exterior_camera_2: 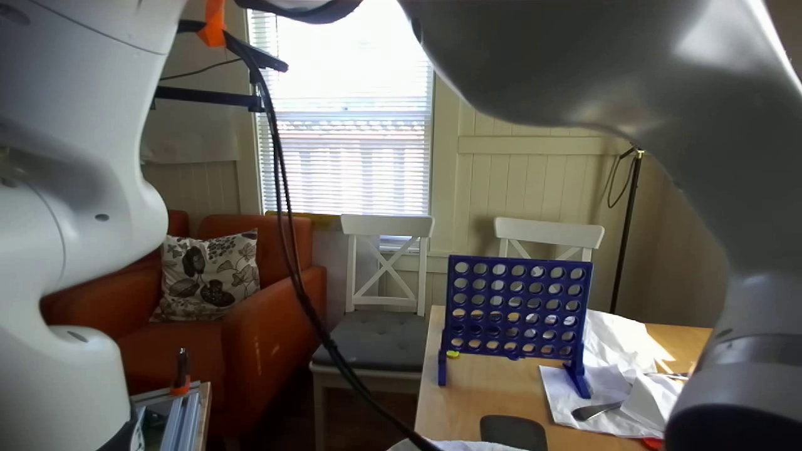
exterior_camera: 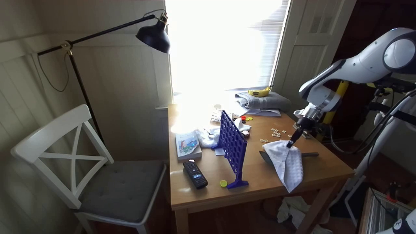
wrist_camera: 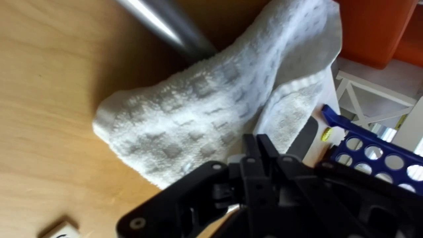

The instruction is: Move the white towel to the space in between the spatula and blue object

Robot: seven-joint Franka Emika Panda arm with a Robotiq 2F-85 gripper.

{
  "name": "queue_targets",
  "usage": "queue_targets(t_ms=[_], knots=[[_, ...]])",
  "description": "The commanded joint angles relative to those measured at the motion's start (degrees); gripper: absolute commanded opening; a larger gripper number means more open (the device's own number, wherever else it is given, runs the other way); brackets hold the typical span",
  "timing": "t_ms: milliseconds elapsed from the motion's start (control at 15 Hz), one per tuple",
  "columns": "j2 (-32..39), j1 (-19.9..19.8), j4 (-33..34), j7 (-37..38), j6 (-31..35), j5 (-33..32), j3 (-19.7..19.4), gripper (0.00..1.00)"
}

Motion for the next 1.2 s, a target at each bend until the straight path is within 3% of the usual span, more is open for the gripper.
queue_targets(t_ms=[0,467,533,600,867,933,1133], knots=[[-5.92,2.16,-7.69,-8.94,-2.25,-1.12,0.59,0.01],[-19.92,10.70,-24.86,-26.69,-0.75,6.36,1.14,0.01],[-20.41,12.37,-25.10,-26.37,0.41,6.73,0.77,0.01],[-15.55,12.09,-20.44,-24.65,-2.49,4.78,-0.68,0.06],[-19.06,14.09,-23.25,-24.95,-1.12,5.20,-0.68,0.06],[-19.12,14.06,-23.38,-25.04,-1.08,5.20,-0.81,0.01],[-20.48,14.50,-23.32,-27.59,-3.85,16.16,0.27,0.01]])
